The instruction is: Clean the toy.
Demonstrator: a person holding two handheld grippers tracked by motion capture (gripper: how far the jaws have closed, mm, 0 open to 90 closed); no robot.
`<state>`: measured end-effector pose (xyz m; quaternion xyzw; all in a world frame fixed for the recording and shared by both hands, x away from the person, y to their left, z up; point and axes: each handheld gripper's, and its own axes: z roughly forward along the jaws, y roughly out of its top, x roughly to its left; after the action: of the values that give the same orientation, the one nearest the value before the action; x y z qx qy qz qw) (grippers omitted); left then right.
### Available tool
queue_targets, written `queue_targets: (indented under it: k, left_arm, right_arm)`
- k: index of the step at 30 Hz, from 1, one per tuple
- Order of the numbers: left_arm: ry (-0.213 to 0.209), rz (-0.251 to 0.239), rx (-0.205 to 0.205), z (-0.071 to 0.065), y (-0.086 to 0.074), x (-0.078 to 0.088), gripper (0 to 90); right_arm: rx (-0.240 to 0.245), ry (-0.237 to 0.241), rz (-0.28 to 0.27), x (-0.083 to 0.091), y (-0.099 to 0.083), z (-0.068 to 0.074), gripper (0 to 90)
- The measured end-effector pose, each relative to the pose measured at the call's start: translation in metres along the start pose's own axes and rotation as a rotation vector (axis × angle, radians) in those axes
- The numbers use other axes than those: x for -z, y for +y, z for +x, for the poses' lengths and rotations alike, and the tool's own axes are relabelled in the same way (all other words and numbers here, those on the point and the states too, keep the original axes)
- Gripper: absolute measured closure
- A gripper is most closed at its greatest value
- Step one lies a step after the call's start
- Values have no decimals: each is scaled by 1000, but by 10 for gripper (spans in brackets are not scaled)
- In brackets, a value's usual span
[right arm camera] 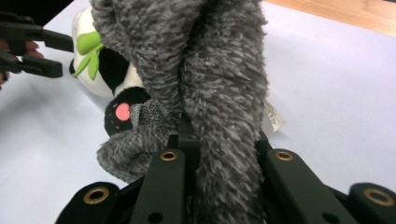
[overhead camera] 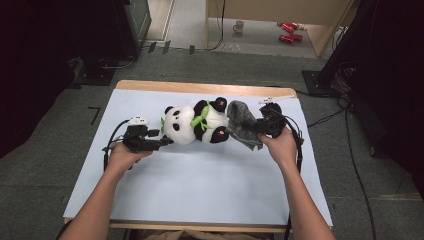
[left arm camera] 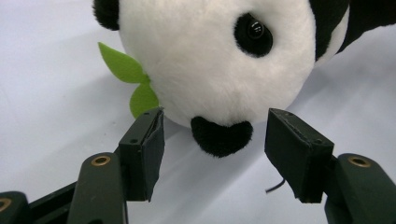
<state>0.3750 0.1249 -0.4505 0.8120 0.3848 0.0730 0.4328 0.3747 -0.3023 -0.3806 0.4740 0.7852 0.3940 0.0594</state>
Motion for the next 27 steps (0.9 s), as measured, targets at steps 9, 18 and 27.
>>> queue_targets:
  k: [9,18,27]
  left_arm:
    - [18,15,-14,9,-9,14,347]
    - [44,12,-11,17,-15,20,346]
    - [81,23,-69,21,-21,21,353]
  right_arm:
    - [4,-9,-23,4,-13,-9,758]
    - [-22,-41,-14,8,-32,-23,754]
    - [-74,-91,4,4,-53,-50,750]
